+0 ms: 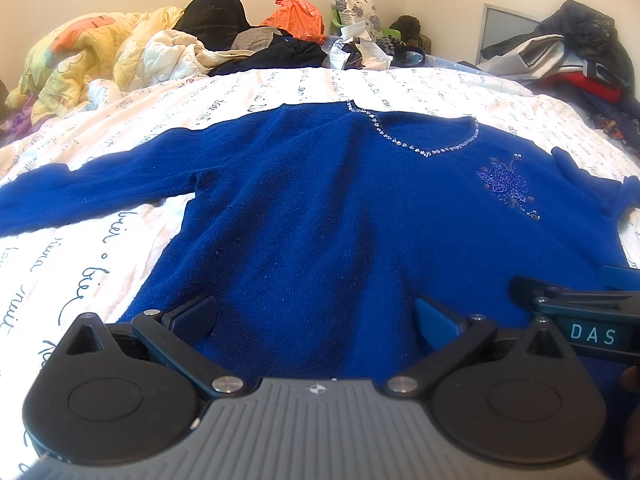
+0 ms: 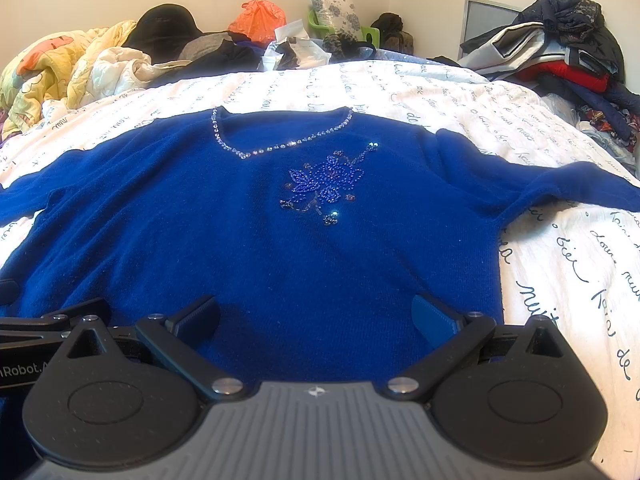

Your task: Fold small clothes

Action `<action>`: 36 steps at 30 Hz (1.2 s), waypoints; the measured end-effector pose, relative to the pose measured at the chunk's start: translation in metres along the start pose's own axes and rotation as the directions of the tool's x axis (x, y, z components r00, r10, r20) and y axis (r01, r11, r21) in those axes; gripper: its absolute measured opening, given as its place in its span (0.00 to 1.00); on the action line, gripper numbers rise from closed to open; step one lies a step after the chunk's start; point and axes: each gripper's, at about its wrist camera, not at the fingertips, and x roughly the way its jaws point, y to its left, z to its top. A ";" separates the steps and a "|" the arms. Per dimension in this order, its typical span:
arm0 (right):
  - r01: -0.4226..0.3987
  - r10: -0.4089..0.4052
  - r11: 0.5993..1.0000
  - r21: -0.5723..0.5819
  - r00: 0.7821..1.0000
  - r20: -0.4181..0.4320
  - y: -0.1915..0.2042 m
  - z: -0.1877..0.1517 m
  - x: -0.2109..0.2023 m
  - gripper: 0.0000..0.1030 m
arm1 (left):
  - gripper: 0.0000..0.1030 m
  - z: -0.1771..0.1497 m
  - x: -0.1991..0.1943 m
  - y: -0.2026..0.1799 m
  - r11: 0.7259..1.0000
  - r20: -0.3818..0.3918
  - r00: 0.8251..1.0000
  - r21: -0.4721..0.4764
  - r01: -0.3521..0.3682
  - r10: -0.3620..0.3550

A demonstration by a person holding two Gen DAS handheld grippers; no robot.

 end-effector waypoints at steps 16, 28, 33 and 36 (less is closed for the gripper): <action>0.000 0.000 1.000 0.000 1.000 0.000 0.000 0.000 0.000 1.00 | 1.00 0.000 0.000 0.000 1.000 0.000 1.000 0.000 0.000 0.000; -0.006 0.005 1.000 -0.013 1.000 -0.029 0.002 0.003 -0.002 1.00 | 1.00 0.003 -0.006 0.002 0.999 -0.003 1.000 0.024 -0.030 0.031; -0.027 0.025 0.998 -0.053 0.999 -0.047 0.003 0.019 -0.009 1.00 | 1.00 0.021 -0.010 0.004 0.998 0.025 0.999 0.059 -0.030 0.029; -0.123 0.123 0.990 -0.062 0.992 -0.010 -0.003 0.040 -0.012 1.00 | 1.00 0.045 -0.003 0.008 0.997 0.043 0.999 0.078 -0.023 0.019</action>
